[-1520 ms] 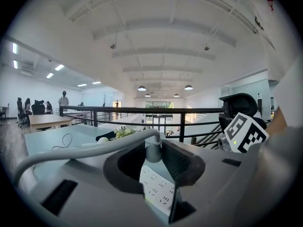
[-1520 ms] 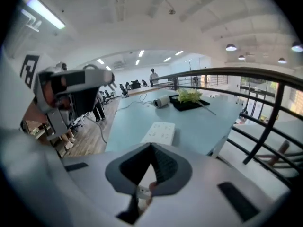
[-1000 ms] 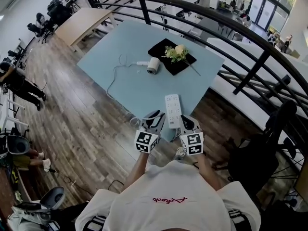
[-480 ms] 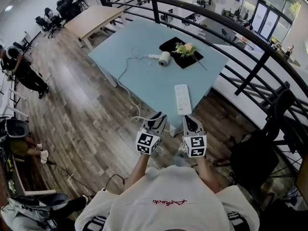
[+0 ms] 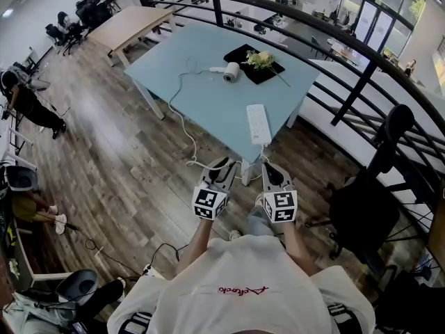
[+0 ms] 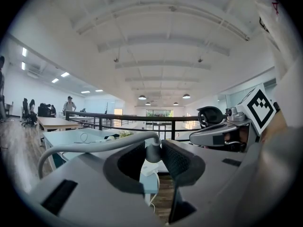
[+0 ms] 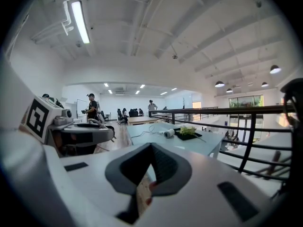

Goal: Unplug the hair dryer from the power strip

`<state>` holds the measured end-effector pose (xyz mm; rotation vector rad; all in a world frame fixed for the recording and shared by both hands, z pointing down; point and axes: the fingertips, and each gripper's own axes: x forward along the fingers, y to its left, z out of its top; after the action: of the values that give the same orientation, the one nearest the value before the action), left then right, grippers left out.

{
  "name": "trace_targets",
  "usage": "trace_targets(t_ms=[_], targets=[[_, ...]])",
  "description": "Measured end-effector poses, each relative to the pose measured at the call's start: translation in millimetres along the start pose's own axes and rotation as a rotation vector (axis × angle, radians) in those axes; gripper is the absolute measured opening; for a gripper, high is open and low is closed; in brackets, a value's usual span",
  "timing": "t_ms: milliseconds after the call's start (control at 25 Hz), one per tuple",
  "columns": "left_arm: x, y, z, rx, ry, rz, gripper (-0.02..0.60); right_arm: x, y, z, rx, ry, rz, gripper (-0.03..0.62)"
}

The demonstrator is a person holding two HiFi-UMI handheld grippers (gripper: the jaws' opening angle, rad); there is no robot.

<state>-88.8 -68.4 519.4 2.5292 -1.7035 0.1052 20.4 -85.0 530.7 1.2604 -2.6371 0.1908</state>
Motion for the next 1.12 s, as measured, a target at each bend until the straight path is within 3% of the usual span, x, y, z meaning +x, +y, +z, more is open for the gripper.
trace_targets(t_ms=[480, 1120], targets=[[-22.6, -32.5, 4.4, 0.013, -0.011, -0.017, 0.11, -44.4, 1.7, -1.2, -0.02, -0.017, -0.015, 0.017], [-24.5, -83.8, 15.1, 0.009, -0.011, 0.054, 0.11, -94.6, -31.2, -0.5, -0.034, -0.038, 0.02, 0.017]])
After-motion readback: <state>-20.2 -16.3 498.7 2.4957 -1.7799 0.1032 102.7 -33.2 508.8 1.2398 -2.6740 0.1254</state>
